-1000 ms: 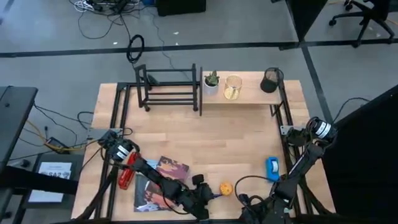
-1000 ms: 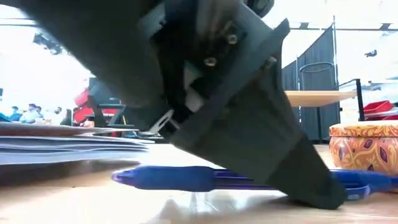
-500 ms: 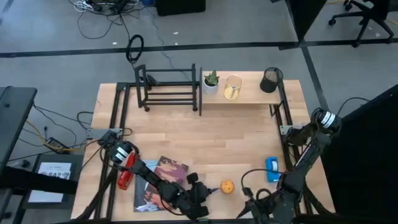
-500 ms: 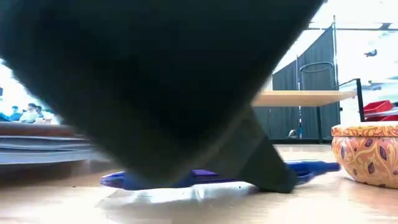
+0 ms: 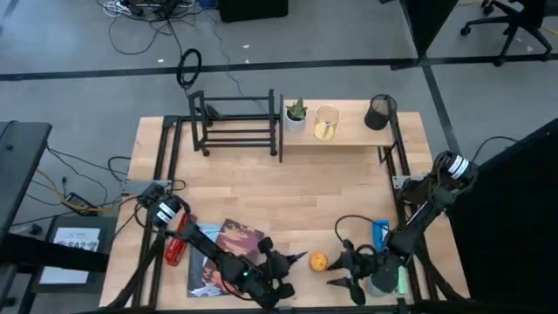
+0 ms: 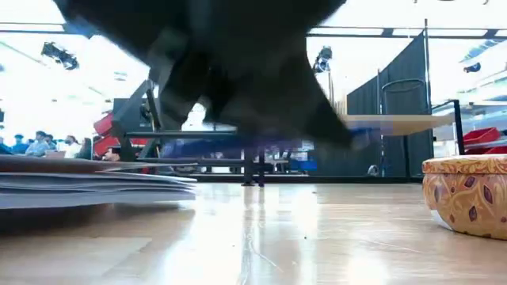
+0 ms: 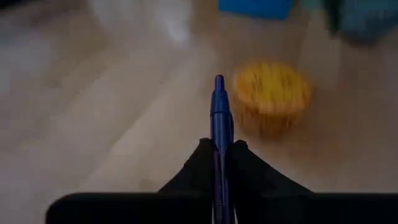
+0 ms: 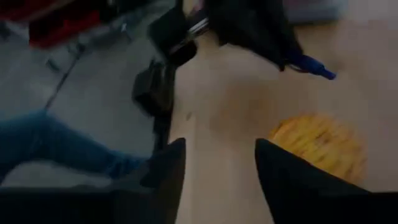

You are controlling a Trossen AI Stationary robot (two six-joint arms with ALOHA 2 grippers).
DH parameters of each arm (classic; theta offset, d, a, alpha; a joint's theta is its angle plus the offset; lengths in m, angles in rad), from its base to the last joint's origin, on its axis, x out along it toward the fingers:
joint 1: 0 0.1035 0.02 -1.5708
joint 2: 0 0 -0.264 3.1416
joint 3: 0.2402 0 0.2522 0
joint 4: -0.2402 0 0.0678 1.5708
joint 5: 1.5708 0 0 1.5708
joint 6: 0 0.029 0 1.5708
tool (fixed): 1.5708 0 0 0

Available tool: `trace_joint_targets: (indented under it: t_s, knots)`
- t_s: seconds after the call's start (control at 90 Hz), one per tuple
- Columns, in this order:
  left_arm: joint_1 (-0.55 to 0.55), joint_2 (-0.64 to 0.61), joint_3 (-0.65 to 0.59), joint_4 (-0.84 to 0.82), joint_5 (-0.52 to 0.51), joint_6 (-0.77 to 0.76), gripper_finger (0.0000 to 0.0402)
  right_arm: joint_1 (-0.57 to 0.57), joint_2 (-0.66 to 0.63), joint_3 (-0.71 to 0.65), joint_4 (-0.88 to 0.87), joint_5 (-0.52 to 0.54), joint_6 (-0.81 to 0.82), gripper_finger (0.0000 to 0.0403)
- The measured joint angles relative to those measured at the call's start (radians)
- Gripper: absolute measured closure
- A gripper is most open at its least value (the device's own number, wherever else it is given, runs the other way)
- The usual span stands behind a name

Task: Stock shelves
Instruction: Put the blue pen into the black pen organizer on the shelf

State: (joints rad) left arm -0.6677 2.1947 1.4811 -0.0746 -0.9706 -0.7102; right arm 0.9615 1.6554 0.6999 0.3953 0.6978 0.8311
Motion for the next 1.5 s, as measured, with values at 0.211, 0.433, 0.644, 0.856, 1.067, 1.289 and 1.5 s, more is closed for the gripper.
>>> trace_joint_targets:
  t_s: [0.211,0.433,0.644,0.856,1.067,1.289,1.5]
  knots:
    - [-0.009,-0.08,0.001,0.015,-0.205,0.093,0.0397,-0.02,0.0,-0.066,0.121,0.125,-0.059,0.0184]
    - [-0.02,-0.128,0.002,0.29,-0.335,0.39,0.0397,-0.055,0.0,-0.115,0.511,0.159,-0.449,0.0185]
    - [-0.025,-0.133,0.003,0.895,-0.239,0.964,0.0397,-0.094,-0.075,-0.195,0.944,0.147,-0.813,0.0197]
    - [-0.031,-0.135,0.004,1.315,-0.046,1.383,0.0397,-0.161,-0.328,-0.199,0.953,-0.035,-1.014,0.0195]
    - [-0.023,-0.135,0.004,1.412,0.117,1.471,0.0397,-0.264,-0.531,-0.087,0.509,-0.247,-0.988,0.0184]
    - [0.008,-0.135,0.004,1.419,0.158,1.464,0.0397,-0.311,-0.5,0.091,0.227,-0.359,-0.991,0.0178]
    - [0.026,-0.135,0.004,1.437,0.164,1.467,0.0395,-0.314,-0.418,0.186,0.191,-0.349,-1.04,0.0184]
